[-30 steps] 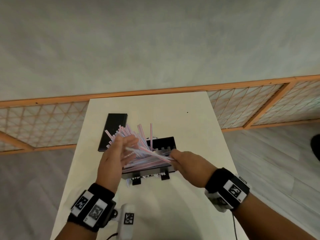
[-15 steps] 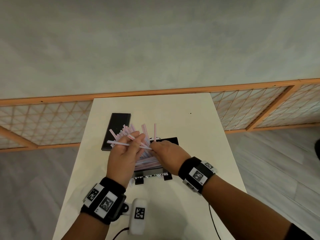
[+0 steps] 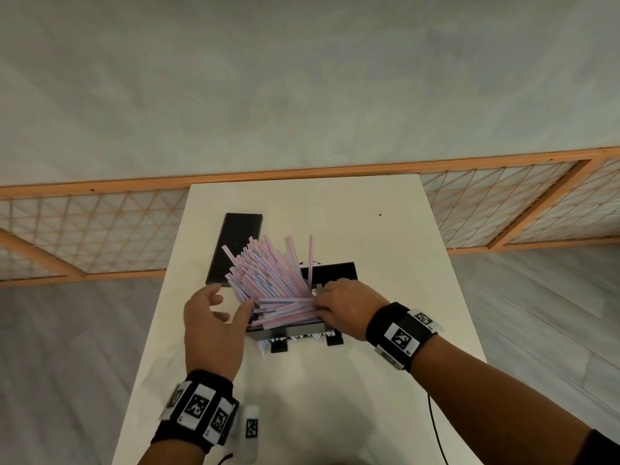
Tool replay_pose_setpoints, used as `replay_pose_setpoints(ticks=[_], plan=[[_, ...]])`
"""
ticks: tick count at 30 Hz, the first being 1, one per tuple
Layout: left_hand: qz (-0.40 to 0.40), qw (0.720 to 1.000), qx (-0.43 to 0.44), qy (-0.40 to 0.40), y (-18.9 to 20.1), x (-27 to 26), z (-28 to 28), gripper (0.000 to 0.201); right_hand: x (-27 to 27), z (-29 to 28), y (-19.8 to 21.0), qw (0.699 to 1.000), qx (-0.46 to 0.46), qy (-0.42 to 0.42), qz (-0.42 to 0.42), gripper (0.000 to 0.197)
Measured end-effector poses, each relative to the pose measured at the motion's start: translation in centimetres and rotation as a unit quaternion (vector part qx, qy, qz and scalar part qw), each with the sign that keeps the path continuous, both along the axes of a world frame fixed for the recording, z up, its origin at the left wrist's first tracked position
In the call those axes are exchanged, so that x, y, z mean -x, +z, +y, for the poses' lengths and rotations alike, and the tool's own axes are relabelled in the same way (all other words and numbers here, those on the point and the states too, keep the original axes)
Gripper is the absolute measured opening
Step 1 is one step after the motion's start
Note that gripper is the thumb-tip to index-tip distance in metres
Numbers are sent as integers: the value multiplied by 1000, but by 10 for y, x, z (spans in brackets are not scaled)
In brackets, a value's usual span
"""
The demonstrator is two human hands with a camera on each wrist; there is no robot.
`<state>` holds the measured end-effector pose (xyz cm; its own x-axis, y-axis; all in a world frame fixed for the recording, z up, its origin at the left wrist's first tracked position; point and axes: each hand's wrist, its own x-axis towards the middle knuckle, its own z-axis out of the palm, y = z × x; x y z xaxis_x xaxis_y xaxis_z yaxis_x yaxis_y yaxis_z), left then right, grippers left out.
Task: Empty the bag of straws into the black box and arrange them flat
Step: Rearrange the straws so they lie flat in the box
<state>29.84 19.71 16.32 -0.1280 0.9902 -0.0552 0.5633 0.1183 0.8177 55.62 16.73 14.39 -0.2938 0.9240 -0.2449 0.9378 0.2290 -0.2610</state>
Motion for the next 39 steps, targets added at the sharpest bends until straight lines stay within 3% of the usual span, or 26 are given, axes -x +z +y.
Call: replay_pose_setpoints(ticks=[3, 5, 10, 13, 17, 19, 27, 31, 34, 39], plan=[[-37, 997, 59, 43, -3, 5, 9, 76, 3, 2, -1, 999, 2, -23, 22, 33], [-34, 994, 99, 13, -6, 4, 16, 75, 7, 3, -1, 998, -9, -35, 41, 31], [-36, 992, 85, -89, -14, -11, 40, 22, 23, -2, -3, 995, -26, -39, 91, 29], [-25, 990, 85, -105, -12, -13, 54, 14, 30, -7, -9, 993, -12, -51, 110, 33], [14, 986, 92, -139, -6, -6, 60, 5, 30, -9, -17, 989, -13, -74, 126, 53], [5, 985, 94, -142, 0, -4, 58, 11, 28, -11, -19, 987, -14, -75, 142, 55], [-7, 994, -5, -112, 70, 13, 46, 20, 13, -20, -16, 971, -73, -87, 211, 32], [-46, 993, -61, -95, 112, 18, 35, 13, 12, -19, 7, 958, -120, -107, 239, 23], [-58, 988, -96, -110, 132, 18, 27, 14, 16, -17, 31, 945, -153, -106, 268, 32], [-120, 978, -132, -111, 151, 4, 11, 13, 29, -12, 64, 937, -176, -91, 287, 70]])
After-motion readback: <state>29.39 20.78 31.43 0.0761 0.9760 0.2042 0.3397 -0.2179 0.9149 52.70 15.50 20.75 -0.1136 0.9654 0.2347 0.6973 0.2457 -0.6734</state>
